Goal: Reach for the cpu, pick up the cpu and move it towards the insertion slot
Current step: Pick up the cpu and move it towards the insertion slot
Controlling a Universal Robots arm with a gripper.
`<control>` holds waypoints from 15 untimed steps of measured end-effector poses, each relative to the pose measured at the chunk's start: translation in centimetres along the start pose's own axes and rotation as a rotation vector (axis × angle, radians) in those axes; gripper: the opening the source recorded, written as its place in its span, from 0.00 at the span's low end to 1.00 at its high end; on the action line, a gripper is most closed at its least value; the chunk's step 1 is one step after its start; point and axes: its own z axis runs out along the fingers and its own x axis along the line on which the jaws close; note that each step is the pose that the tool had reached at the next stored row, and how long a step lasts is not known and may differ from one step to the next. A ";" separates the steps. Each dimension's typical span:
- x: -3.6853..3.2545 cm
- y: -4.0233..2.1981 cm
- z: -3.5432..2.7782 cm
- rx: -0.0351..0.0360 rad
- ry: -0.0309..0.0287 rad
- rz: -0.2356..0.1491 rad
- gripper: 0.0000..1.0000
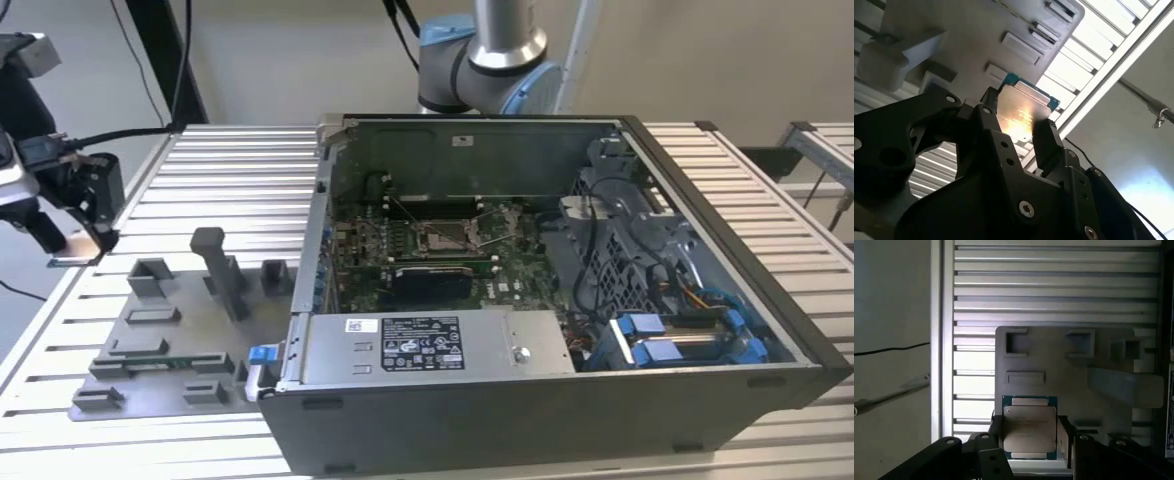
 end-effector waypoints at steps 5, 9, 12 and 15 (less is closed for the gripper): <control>0.00 0.05 -1.30 0.0001 0.0001 0.000 0.00; 0.00 0.07 -2.13 0.0001 0.0001 0.000 0.00; 0.00 0.10 -2.73 0.0003 0.0000 0.000 0.00; 0.00 0.12 -3.16 0.0010 0.0000 0.000 0.00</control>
